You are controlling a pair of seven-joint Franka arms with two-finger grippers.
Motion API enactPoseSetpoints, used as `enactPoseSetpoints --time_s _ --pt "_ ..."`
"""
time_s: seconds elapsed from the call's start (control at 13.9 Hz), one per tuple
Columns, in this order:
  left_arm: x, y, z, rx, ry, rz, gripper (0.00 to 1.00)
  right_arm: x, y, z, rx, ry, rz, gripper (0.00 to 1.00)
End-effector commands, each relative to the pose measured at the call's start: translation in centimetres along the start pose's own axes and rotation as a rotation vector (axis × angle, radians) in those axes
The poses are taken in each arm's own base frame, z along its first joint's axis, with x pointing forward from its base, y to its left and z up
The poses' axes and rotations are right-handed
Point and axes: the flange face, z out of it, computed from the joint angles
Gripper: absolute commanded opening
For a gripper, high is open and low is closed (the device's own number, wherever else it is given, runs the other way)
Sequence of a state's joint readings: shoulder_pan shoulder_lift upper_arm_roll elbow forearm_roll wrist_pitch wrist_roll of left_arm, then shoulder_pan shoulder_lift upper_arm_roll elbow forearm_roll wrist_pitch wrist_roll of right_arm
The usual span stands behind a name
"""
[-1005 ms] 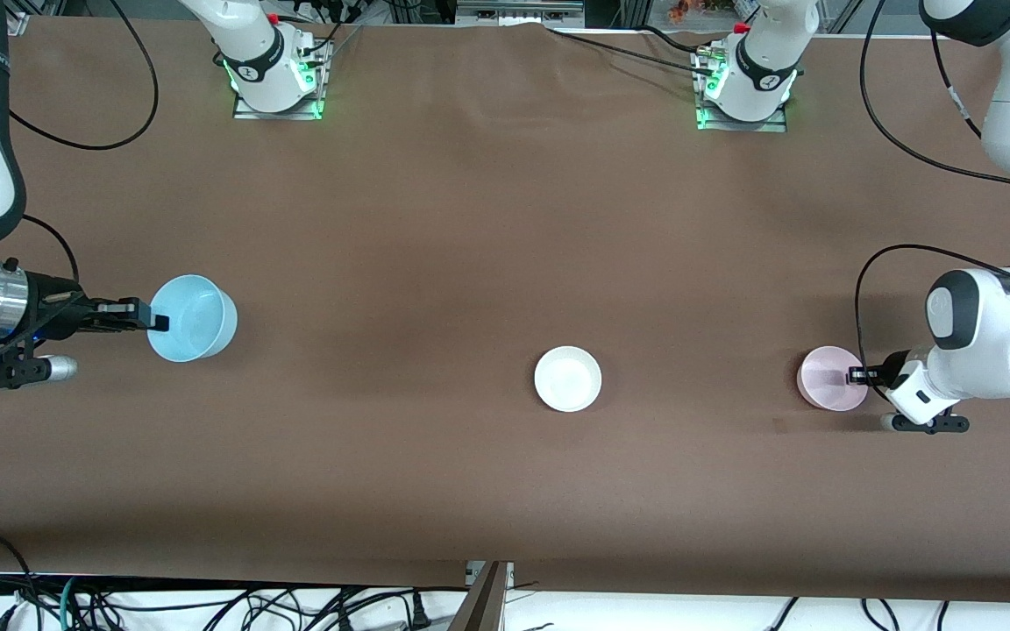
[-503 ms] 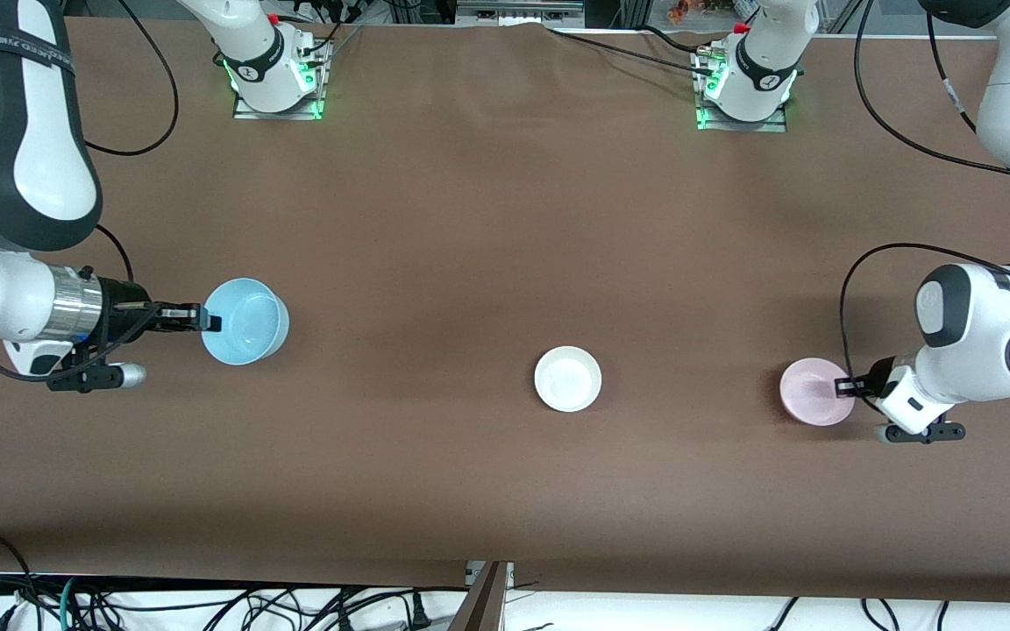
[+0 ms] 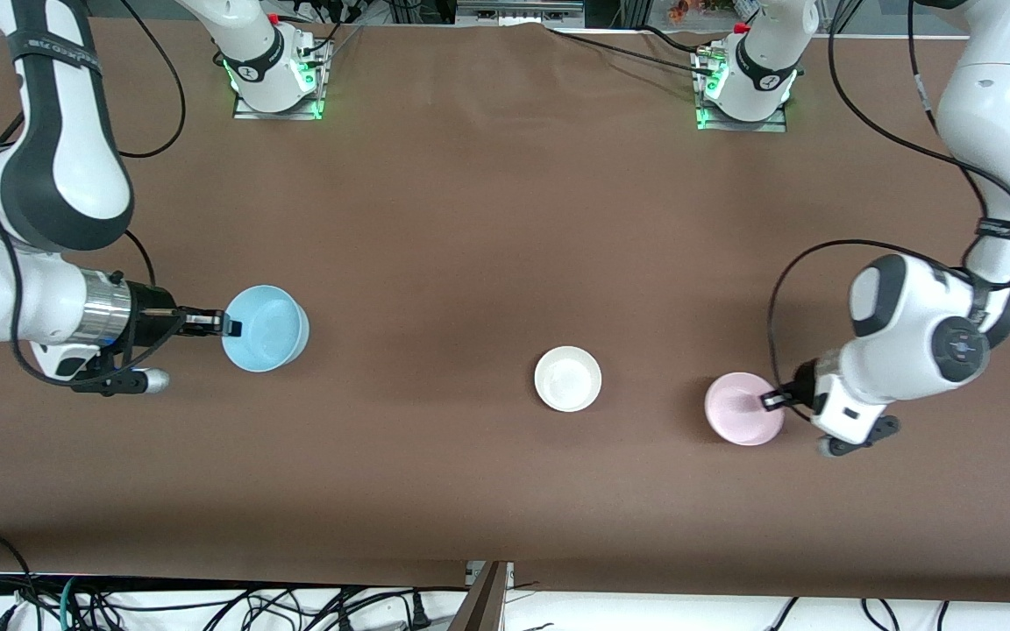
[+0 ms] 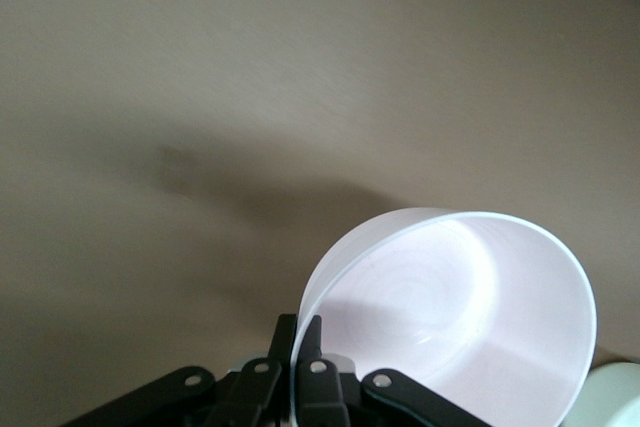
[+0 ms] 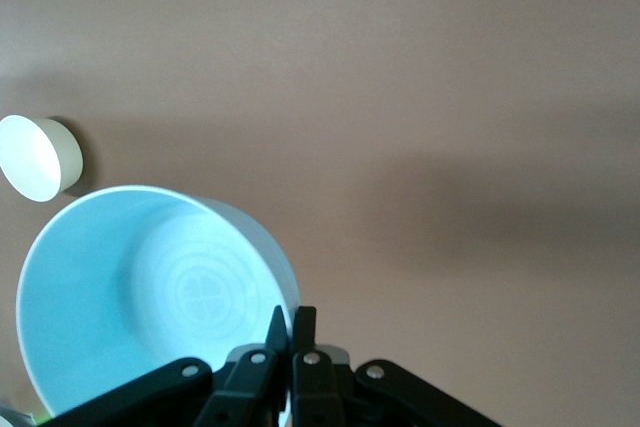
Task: Stack pink and blue bowls on white bowl
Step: 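Grasp the pale pink bowl's rim with the left gripper, then carry the pink bowl to the white bowl while the right gripper follows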
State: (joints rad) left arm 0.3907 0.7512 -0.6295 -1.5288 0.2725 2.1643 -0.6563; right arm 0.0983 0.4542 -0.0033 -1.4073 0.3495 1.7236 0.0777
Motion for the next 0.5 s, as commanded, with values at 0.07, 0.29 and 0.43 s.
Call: enactPoseSetpoints --time_s 0.07,0.29,0.43 --pt "-4.7 8.3 0.0 -0.090 0.046 -0.119 0.00 0.4 -1.5 0.8 -0.008 0.019 0.026 0.00" --pt "-10.0 14.1 2.2 -0.108 0.028 -0.154 0.00 0.6 -3.0 2.2 -0.012 0.028 0.019 0.00" --pt "-13.0 17.4 3.0 -0.120 0.030 -0.174 0.00 0.7 -3.5 2.8 -0.015 0.027 0.040 0.00"
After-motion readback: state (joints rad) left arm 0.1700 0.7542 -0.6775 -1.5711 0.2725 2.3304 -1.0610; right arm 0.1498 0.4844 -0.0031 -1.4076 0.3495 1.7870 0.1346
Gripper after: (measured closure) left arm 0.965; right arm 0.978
